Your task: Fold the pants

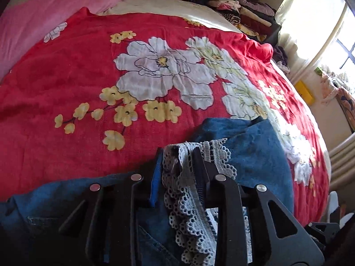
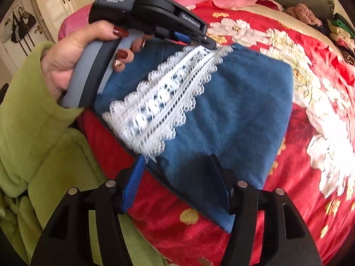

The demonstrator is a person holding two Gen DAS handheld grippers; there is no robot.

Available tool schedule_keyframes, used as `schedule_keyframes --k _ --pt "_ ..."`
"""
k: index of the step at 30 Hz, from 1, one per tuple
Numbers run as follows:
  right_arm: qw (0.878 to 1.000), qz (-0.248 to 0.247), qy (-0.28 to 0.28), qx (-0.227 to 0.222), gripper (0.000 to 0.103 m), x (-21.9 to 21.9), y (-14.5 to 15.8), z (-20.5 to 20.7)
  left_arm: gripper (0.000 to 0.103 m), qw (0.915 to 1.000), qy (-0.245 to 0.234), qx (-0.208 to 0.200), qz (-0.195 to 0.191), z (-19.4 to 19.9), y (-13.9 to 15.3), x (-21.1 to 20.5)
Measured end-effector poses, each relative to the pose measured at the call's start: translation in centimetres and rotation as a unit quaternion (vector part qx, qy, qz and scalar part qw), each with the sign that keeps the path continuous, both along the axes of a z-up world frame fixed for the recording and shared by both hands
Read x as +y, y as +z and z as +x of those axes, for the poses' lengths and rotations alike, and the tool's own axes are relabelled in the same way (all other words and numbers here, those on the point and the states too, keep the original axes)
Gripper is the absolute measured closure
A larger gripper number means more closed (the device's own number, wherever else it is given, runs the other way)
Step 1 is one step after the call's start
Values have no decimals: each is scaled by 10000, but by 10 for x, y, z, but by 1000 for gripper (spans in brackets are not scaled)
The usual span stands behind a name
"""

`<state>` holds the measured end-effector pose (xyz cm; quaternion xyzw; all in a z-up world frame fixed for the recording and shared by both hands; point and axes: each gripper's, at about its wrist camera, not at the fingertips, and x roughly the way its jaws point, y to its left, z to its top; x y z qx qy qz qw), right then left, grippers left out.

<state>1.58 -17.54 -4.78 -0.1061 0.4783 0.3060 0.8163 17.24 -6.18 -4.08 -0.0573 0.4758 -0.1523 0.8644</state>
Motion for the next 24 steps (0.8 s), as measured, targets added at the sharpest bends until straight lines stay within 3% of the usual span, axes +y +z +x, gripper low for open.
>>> schedule_keyframes --k 3,9,16,21,24 --pt "9996 260 -3 -69 45 -8 10 -3 73 9998 95 32 -144 -1 0 6" --pt "9965 566 -493 -379 45 -40 29 3 70 9990 3 -420 -132 -36 32 7" --pt "9953 608 -674 -331 45 -50 26 12 70 9950 -454 -805 389 -100 43 -15" --pt "9959 627 -580 -302 51 -48 24 4 81 9912 -890 -766 607 -132 35 -29" --pt "9973 466 -524 -226 51 -44 17 2 81 9878 -1166 -438 930 -146 16 -37"
